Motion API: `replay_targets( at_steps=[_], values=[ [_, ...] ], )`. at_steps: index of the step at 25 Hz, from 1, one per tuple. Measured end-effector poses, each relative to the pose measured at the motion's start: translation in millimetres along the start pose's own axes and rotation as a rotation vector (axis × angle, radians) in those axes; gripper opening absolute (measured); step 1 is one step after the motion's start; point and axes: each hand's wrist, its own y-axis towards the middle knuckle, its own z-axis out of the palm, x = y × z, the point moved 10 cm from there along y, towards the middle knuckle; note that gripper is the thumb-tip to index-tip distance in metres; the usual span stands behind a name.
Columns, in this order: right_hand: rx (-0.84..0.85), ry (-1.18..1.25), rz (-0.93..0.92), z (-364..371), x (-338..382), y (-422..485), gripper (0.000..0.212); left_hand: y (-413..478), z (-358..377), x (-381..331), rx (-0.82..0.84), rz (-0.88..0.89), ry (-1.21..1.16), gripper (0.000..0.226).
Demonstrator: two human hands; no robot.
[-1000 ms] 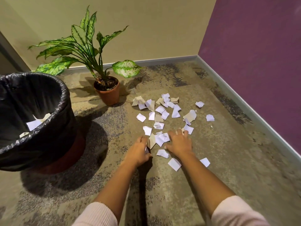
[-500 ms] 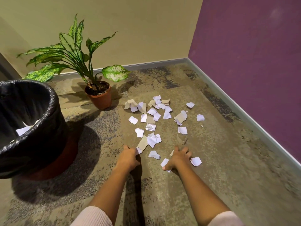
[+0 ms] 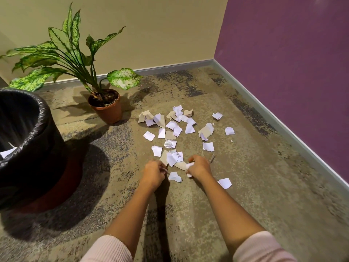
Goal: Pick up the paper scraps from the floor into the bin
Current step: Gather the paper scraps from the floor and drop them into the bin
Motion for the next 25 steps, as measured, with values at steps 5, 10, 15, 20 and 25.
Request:
replay_targets(
  at_steps=[5,10,15,20,25],
  values=[
    [-0.221,0.111,-0.129,-41,14,-9,0.038,-8,-8,-31,-0.029,0.226,-0.022,0.062],
    [-0.378,-0.230,0.071,-80,-29,-25,0.070,-15,11,-18,0.113,0.129,0.317,0.078],
    [-0.113,-0.155,0.437,-58,-93,-38,0.098,-16,36,-13,0.217,0.148,0.374,0.064],
    [-0.084,-0.087,0.449,-50,-89,-21,0.063,-9,39,-21,0.193,0.166,0.332,0.031],
    [-0.122,0.238,0.144,-37,-61,16,0.044,1,29,-27,0.098,0.137,0.218,0.028]
  ],
)
